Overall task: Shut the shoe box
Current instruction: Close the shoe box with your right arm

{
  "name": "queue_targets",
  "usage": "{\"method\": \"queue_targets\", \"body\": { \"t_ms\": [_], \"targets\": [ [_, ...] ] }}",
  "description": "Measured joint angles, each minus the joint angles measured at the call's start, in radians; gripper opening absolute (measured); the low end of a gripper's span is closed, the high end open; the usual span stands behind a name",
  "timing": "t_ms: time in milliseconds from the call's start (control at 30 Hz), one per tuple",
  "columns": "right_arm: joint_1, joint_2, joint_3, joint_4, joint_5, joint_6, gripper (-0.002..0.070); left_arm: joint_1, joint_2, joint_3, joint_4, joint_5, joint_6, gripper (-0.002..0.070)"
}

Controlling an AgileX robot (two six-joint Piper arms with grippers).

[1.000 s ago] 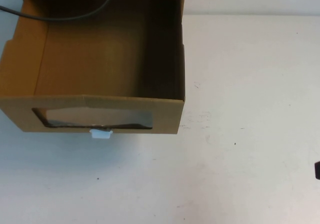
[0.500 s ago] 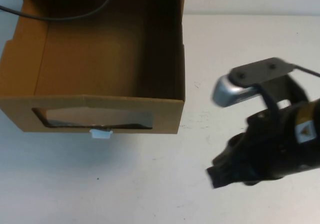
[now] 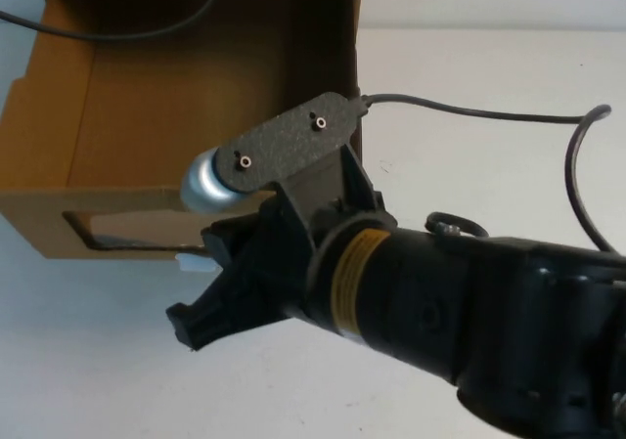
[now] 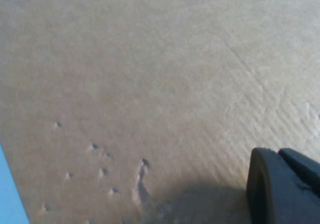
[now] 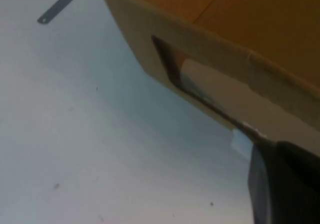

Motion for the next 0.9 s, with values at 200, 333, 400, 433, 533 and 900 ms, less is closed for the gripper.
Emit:
{"method": "queue_targets", "body": {
  "t_ms": [200, 333, 400, 433, 533, 900],
  "targets": [
    [0.0, 0.05, 0.0, -0.293, -0.049, 0.314, -0.0011, 0.0, 0.0, 0.0, 0.0, 0.0, -0.004, -0.0005],
    [0.0, 0.082, 0.0, -0.438, -0.074, 0.458, -0.0011, 0.0, 0.0, 0.0, 0.0, 0.0, -0.004, -0.0005],
    [0.0, 0.1, 0.0, -0.496, -0.08, 0.522, -0.0011, 0.0, 0.0, 0.0, 0.0, 0.002, -0.004, -0.0005],
    [0.0, 0.109, 0.0, -0.518, -0.081, 0.542, -0.0011, 0.0, 0.0, 0.0, 0.0, 0.002, -0.004, -0.0005],
    [0.0, 0.122, 0.0, -0.582, -0.08, 0.603, -0.0011, 0.0, 0.0, 0.0, 0.0, 0.002, -0.004, -0.0005],
    [-0.015, 0.164, -0.046, -0.661, -0.058, 0.66, -0.0011, 0.0, 0.0, -0.001, 0.0, 0.002, -0.007, -0.0005]
  ]
}}
